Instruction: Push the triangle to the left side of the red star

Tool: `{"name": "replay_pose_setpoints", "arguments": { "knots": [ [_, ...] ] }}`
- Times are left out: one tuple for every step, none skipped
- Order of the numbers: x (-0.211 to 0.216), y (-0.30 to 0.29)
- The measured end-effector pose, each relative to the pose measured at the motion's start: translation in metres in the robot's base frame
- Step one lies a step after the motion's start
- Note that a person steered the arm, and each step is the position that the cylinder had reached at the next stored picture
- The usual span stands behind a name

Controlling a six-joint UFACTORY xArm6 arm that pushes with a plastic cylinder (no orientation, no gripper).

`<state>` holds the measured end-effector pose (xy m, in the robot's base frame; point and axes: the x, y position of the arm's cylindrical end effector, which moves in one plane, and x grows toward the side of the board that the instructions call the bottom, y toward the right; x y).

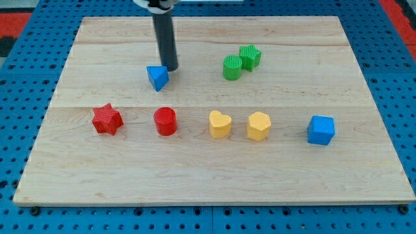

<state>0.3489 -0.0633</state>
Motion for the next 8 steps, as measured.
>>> {"name": "replay_pose_setpoints", "arguments": {
  "knots": [
    [0.026,0.02],
    [0.032,-0.01],
    [0.008,-0.07],
    [-0.005,-0.121],
    [-0.006,-0.124],
    [-0.008,-0.148],
    [-0.007,-0.183],
    [-0.008,-0.19]
  ]
}}
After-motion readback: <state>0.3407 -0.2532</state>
